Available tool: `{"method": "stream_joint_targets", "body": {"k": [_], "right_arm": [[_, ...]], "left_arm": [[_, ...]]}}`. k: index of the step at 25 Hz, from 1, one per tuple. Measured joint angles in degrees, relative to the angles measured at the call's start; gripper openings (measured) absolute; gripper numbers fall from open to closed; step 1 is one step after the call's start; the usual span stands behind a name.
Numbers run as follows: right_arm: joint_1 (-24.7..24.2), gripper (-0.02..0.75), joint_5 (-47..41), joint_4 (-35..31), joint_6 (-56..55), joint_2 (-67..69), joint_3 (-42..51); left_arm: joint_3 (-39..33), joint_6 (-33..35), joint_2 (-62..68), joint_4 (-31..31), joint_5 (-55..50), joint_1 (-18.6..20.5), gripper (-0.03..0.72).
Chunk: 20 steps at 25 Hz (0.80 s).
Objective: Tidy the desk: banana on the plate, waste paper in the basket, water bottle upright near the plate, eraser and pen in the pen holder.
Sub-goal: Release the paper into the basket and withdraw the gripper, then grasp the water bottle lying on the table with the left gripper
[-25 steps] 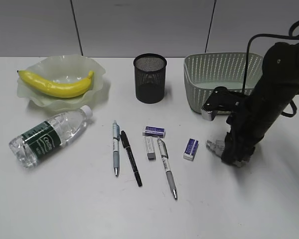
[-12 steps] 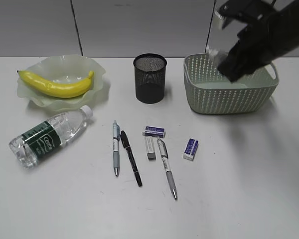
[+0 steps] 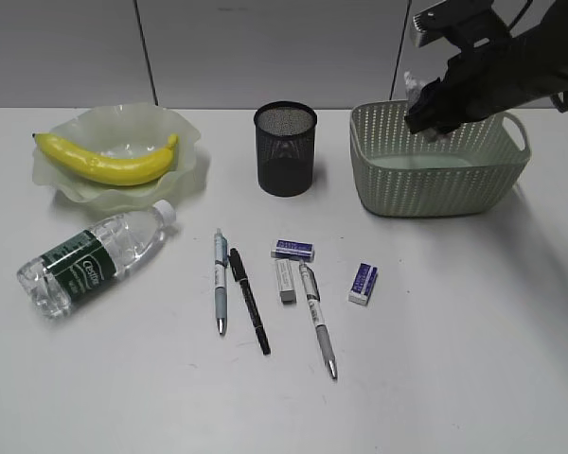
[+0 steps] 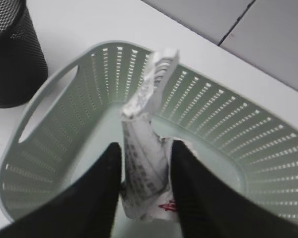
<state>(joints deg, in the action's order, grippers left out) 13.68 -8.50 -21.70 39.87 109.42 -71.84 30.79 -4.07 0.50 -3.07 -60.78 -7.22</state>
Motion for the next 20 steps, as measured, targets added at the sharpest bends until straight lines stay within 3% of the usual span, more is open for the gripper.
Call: {"method": "stream_joint_targets", "body": {"k": [3,5,10,17,20], "right_arm": [[0.0,0.538,-0.1,-0.1,-3.1,0.7,-0.4],[0.0,0.620,-1.9,-0.1,-3.8,0.0,-0.4],[-0.3,0.601,-15.3,1.7,-4.9,-6.1,-0.5],[-2.0,0.556,-40.5,8.7,-20.1,-19.8,-0.2],[-2.1,0.552,-46.2,9.5,-22.6,-26.8,3.1]], "left_arm": [[0.0,0.0,0.0,0.0,0.0,0.0,0.309],[0.0,0.0,0.0,0.0,0.0,0.0,0.309],[0.0,0.0,0.0,0.0,0.0,0.0,0.309],[0.0,0.0,0.0,0.0,0.0,0.0,0.309],[0.0,0.0,0.0,0.0,0.0,0.0,0.309]]}}
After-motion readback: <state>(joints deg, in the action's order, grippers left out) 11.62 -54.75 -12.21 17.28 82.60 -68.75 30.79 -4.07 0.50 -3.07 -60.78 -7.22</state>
